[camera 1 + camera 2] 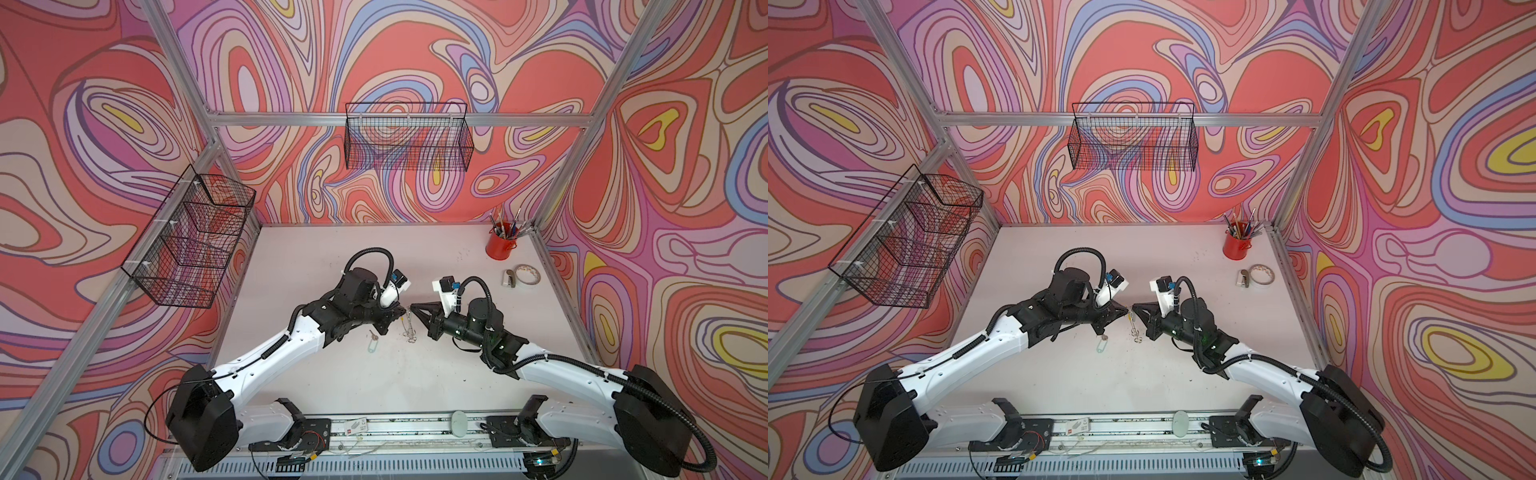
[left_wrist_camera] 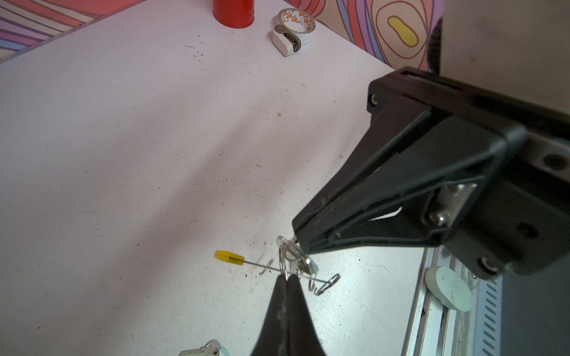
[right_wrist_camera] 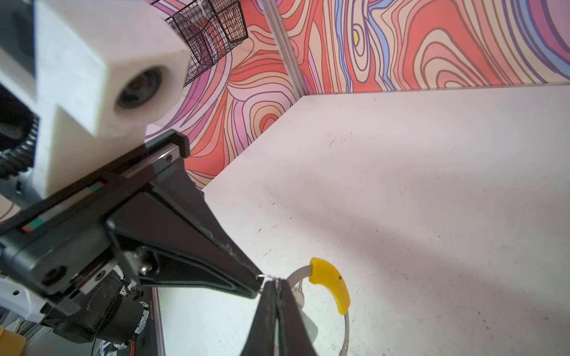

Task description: Put the keys on the keyring

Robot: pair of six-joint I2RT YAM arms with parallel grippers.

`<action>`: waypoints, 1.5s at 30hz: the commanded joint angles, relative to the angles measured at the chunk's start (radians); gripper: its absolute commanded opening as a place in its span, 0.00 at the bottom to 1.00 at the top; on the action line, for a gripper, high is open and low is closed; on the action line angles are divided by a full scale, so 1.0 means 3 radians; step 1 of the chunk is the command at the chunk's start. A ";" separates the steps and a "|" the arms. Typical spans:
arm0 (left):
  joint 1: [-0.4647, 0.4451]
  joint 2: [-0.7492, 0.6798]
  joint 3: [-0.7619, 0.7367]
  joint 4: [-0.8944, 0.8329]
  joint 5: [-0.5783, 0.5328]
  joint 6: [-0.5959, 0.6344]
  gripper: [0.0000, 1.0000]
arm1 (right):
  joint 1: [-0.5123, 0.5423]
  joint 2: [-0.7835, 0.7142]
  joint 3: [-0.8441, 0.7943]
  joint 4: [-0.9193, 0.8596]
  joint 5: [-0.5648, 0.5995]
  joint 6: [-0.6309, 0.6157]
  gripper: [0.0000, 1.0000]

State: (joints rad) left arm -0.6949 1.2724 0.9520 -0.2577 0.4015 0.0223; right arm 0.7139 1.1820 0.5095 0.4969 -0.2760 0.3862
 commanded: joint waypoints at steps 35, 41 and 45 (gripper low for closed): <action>-0.0140 -0.0512 -0.0385 0.0846 -0.0484 -0.0016 0.00 | -0.0012 0.0243 0.0214 -0.0434 0.0332 0.0209 0.00; -0.0308 -0.0597 -0.0480 0.0912 -0.0843 0.0134 0.00 | -0.0012 0.0272 0.0270 -0.0519 0.0306 0.0221 0.00; -0.0389 -0.0658 -0.0570 0.1069 -0.1041 0.0170 0.00 | -0.0012 0.0313 0.0322 -0.0582 0.0254 0.0211 0.00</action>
State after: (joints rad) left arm -0.7929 1.1198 0.7834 -0.0471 0.1287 0.0425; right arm 0.7208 1.2495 0.5941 0.4068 -0.2432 0.4496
